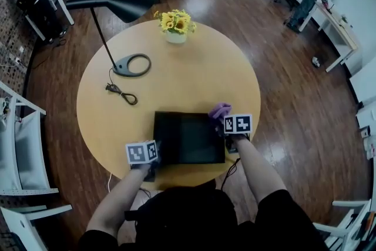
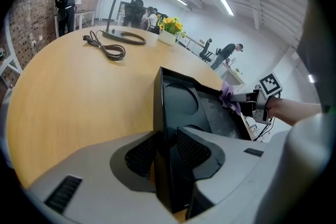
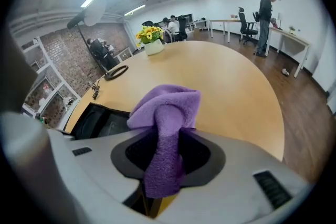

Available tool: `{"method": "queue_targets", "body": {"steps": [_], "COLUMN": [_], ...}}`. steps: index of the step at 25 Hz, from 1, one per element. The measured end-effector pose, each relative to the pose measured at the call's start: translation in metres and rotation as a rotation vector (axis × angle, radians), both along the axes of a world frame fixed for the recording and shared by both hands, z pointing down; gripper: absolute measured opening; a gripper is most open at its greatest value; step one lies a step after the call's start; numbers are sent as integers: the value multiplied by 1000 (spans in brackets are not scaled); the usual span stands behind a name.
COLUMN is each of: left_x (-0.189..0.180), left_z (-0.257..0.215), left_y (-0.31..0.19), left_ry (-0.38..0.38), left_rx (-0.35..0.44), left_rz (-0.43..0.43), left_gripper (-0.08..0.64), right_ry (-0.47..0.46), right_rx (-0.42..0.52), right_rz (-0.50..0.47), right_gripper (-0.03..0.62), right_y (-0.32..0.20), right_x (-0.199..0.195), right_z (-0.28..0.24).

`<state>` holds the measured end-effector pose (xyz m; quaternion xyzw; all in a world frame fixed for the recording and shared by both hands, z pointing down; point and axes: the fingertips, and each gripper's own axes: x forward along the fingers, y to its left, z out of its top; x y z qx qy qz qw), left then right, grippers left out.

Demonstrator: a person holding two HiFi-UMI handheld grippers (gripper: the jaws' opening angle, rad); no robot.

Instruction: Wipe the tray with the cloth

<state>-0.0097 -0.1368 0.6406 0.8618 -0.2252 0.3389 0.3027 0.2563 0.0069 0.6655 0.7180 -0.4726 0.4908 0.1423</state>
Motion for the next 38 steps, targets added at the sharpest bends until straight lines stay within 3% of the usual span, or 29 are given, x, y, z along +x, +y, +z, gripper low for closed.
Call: {"method": "queue_targets", "body": {"steps": [7,12,17,38], "left_x": [-4,-14,-17,-8], "left_z": [-1,0,-1,-2], "left_y": [3,-5,-6,-1], "left_ry": [-5,36,44,44], "left_rx": [-24,-30,38,51], "left_rz": [-10,-153,-199,-129], "left_gripper": [123,127,126,126], "right_ry": [26,26,-27,-39], "right_rx": [-61,-100,-60,-61], "right_rz": [-101,-132,-96,-73], "right_gripper": [127,129,129,126], "right_y": [-35,-42,-11,91], "right_x": [9,4,-20,-89], "right_z": [-4,-6,-3,2]}}
